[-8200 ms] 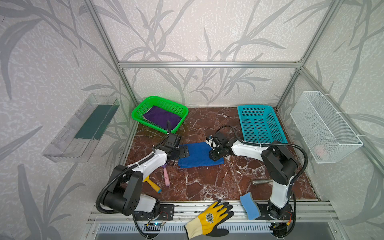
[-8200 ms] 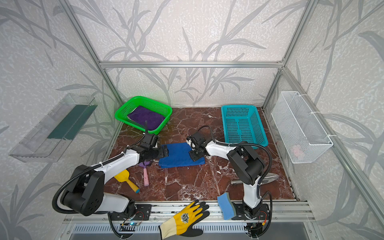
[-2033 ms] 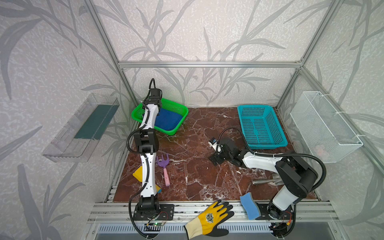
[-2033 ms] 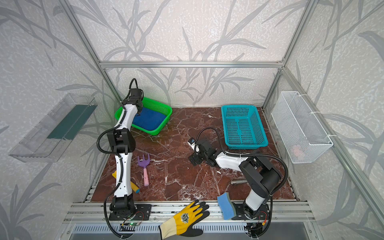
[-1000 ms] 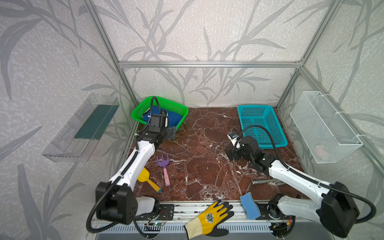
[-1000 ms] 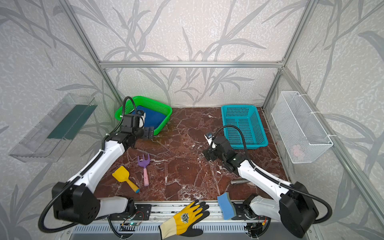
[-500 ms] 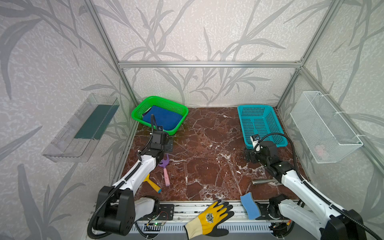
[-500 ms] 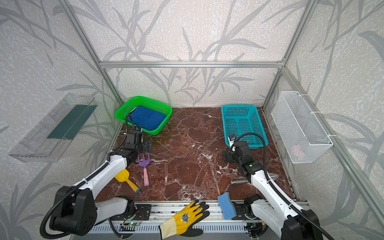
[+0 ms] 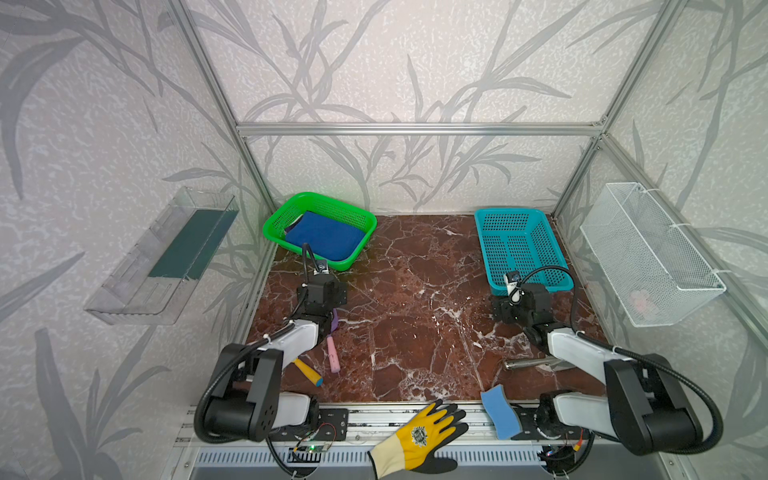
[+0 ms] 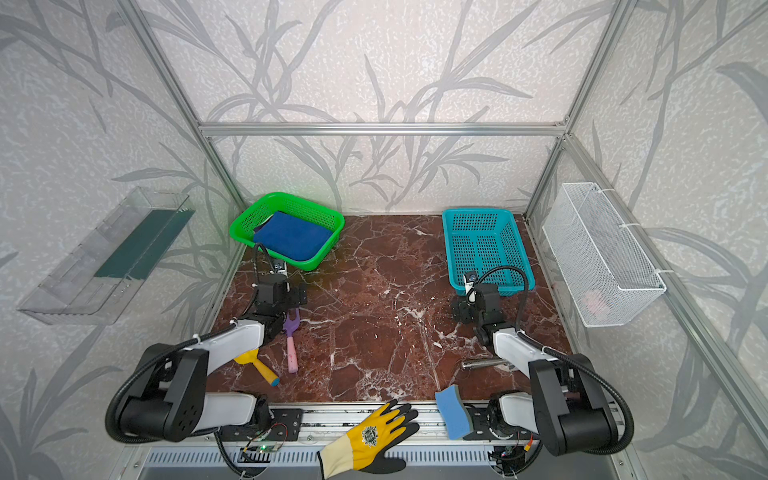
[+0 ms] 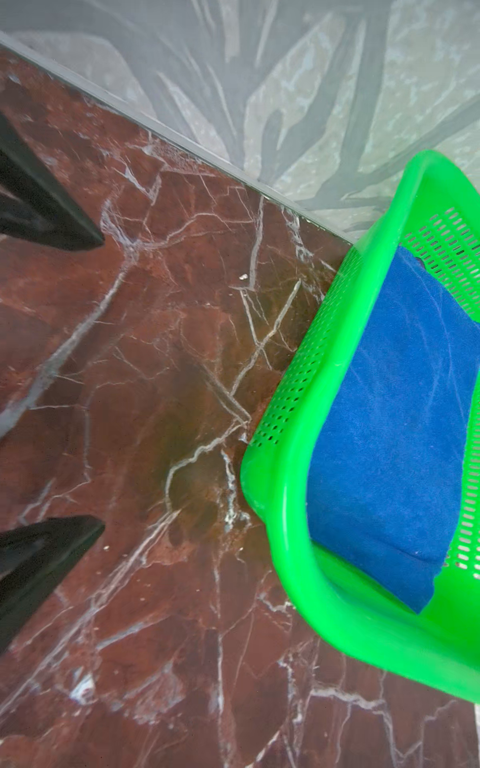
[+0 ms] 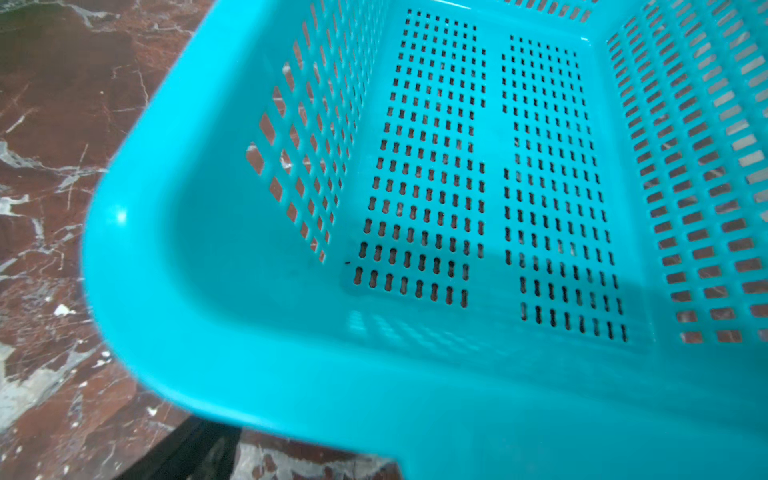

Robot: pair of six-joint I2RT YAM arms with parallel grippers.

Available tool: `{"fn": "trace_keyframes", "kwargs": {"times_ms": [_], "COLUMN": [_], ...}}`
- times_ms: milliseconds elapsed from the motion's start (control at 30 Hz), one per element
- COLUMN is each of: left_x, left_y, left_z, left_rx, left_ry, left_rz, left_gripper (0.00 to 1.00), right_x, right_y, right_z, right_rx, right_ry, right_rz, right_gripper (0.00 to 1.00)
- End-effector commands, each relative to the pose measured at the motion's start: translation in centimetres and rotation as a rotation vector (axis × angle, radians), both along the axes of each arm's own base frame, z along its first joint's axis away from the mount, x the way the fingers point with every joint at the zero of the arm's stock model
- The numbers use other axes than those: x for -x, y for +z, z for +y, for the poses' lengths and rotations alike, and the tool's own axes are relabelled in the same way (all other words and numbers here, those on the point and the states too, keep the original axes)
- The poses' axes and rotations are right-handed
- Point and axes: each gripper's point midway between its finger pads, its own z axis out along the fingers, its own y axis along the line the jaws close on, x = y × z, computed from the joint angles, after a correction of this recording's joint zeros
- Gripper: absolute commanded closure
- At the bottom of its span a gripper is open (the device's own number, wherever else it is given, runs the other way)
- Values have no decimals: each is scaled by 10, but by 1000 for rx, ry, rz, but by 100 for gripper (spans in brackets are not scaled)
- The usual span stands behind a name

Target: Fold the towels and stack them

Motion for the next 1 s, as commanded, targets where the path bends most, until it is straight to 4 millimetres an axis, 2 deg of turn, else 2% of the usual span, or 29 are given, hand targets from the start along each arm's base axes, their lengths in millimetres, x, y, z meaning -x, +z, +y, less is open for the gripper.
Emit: {"fn": "trace_keyframes", "kwargs": {"times_ms": [0, 267, 333, 433, 567, 600, 733, 833, 967], "left_x": [-19, -32, -33, -28, -25, -25, -27, -27, -27], "left_y": [18, 21, 13, 12, 9, 7, 8, 7, 7], "left_z": [4, 21, 29, 30, 22, 19, 17, 17, 18], "left_rx": [26, -2, 26, 43, 43, 59, 54, 61, 59], "left_ry": [11, 18, 35, 37, -22, -38, -55, -53, -52], "left_rz": [-93, -180, -193, -197, -267, -241, -262, -250, -253], "left_gripper": [1, 1, 1, 1, 1, 1, 1, 1, 1], "right_x": [-32, -45, -49, -51, -45, -44, -38, -36, -32], "right_y": [42, 48, 45, 45, 50, 52, 51, 52, 51], "right_z": [6, -5, -4, -2, -2, -1, 14, 14, 31], "right_rx": [-21, -20, -26, -38, -51, -53, -68, -87, -114], "right_ry": [30, 5, 9, 16, 18, 23, 114, 104, 201], "right_rz": [-210, -269, -247, -245, -291, -299, -300, -302, -295], "right_gripper": [1, 1, 1, 1, 1, 1, 1, 1, 1]}}
